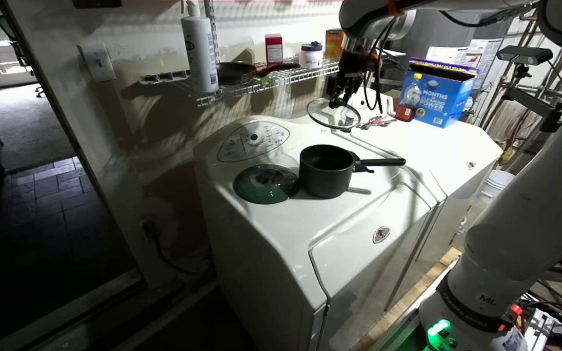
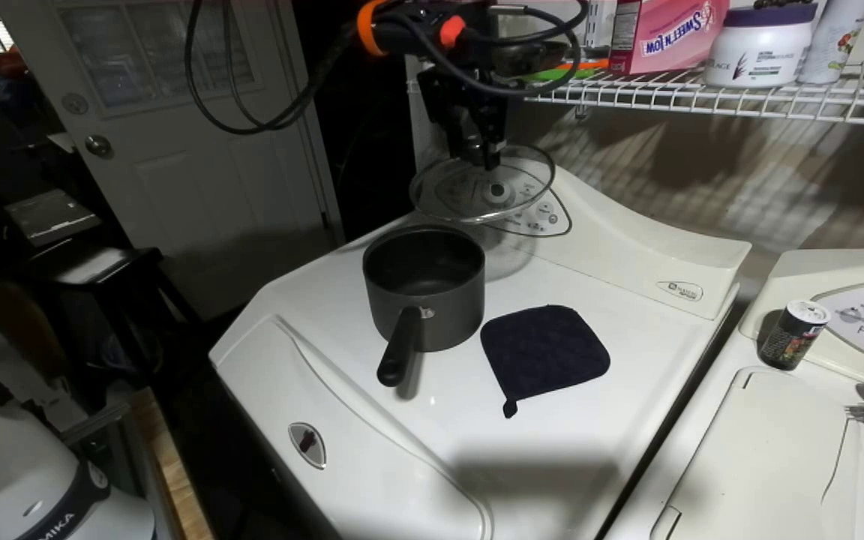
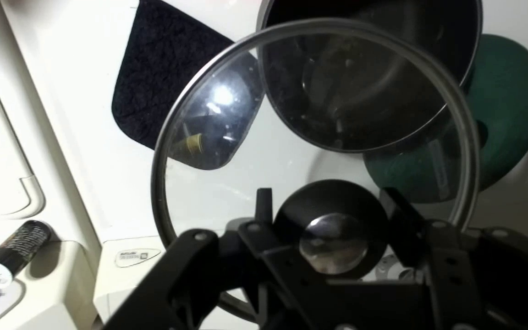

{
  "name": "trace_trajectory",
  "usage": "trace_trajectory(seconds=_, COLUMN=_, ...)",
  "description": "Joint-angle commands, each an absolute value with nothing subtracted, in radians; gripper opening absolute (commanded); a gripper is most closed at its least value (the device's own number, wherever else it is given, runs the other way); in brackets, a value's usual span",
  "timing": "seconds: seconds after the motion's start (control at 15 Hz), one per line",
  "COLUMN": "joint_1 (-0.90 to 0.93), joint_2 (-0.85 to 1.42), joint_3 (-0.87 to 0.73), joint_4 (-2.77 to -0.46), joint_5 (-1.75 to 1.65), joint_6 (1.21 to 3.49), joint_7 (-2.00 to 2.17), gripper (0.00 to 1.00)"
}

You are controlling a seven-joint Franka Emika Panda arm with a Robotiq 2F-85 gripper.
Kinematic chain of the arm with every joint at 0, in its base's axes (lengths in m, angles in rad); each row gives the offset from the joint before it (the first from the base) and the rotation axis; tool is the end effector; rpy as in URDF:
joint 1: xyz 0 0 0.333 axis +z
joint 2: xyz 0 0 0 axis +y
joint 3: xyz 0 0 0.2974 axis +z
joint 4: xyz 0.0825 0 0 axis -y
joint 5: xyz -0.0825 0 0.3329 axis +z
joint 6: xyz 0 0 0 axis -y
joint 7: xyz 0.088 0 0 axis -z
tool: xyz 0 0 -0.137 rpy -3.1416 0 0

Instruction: Pick up the clear oven pot lid and put it on the black oven mat

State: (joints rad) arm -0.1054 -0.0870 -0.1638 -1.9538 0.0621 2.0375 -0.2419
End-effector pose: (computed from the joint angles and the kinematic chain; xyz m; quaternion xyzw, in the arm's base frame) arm 0.4916 -0.1324 0.4978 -0.9954 0.0255 -0.0909 0.0134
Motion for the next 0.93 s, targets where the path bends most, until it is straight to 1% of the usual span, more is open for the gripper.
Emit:
trace_trajectory(seconds=0.0, joint_1=-0.140, joint_2=0.008, joint_3=-0.189, joint_4=-1.816, joint_5=0.109, joint_6=1.994, joint_7=-0.213, gripper=0.34)
trace_trajectory(seconds=0.47, joint_1=-0.199, joint_2=0.154, joint_3=-0.206, joint_4=-1.694, joint_5=0.130, joint_6=1.961, joint_7=-0.172, gripper=0.34)
trace_trajectory(seconds=0.87, joint_1=-0.244, joint_2=0.231, joint_3=-0.205, joint_4=-1.654, joint_5=0.147, joint_6=1.946, joint_7=-0.172, gripper=0.34)
